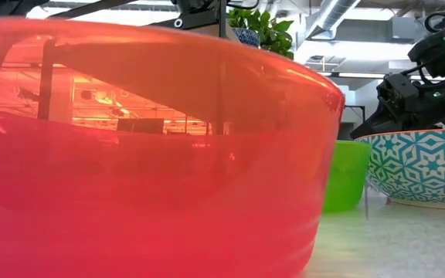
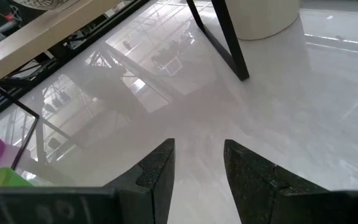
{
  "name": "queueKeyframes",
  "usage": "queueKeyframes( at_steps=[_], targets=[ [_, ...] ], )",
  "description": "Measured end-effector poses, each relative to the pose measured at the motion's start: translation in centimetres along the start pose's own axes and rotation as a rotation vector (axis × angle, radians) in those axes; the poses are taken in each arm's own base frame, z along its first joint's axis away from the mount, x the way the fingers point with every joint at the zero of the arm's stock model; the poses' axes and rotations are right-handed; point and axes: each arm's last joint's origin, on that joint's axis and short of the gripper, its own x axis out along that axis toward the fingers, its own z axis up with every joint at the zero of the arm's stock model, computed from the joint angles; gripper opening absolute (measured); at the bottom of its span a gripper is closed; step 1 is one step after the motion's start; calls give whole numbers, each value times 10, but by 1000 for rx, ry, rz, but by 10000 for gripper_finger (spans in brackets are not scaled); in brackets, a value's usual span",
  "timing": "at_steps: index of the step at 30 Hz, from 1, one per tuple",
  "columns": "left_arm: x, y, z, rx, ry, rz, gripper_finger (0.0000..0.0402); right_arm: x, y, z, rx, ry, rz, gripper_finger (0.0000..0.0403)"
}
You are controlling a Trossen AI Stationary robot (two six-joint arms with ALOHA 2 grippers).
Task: Place and stack bowls onto a shelf
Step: Stack the yellow patterned bowl on top of the blue patterned bowl on the shelf
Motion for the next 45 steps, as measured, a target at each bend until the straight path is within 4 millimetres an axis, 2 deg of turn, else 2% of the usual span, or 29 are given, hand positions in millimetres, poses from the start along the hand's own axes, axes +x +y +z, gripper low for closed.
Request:
queueKeyframes(
  at_steps=[8, 18, 23, 33, 38, 45],
  targets=[
    [22, -6, 4, 2, 42, -44, 0, 0, 0, 0, 1, 0, 0, 164],
    [24, -5, 3, -1, 45, -11, 0, 0, 0, 0, 8, 0, 1, 164],
    [24, -5, 2, 2, 26, 58, 0, 0, 0, 0, 8, 0, 1, 164],
    [24, -5, 1, 34, 44, 37, 1, 0, 0, 0, 9, 0, 1, 164],
    [24, -5, 1, 39, 46, 43, 26, 0, 0, 0, 9, 0, 2, 164],
    [22, -6, 1, 45, 44, 46, 90, 0, 0, 0, 9, 2, 4, 164]
  ],
)
